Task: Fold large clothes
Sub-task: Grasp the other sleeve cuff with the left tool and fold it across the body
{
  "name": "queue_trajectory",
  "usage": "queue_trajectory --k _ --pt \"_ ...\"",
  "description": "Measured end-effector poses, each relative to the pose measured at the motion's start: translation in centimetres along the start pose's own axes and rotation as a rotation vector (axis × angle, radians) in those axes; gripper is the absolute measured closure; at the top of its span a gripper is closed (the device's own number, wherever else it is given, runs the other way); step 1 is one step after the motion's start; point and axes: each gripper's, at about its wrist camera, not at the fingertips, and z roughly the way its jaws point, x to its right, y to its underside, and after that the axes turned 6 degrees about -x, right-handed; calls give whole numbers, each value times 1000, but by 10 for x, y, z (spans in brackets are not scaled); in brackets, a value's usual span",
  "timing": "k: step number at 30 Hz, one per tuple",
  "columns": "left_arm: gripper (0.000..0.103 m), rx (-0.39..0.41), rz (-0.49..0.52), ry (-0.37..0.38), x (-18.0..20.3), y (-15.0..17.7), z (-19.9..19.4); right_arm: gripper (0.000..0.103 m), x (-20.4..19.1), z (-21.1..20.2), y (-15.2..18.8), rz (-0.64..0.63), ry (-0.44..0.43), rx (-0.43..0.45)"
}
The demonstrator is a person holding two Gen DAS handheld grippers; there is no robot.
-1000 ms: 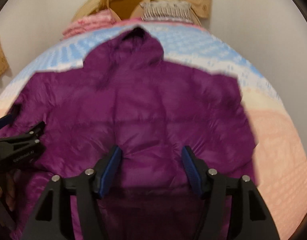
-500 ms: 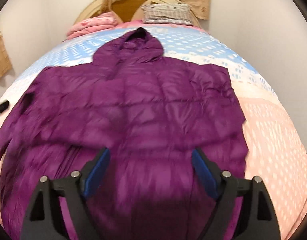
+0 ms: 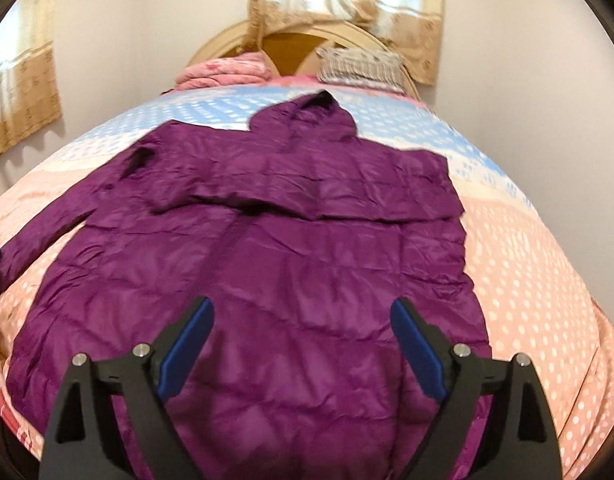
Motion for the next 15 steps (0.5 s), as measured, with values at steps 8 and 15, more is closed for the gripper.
queue_trajectory --k 8,15 --pt "92 -26 65 138 26 8 -5 10 -12 -28 3 -12 -21 70" --pt "96 153 50 -26 4 -40 -52 8 21 -30 9 55 19 82"
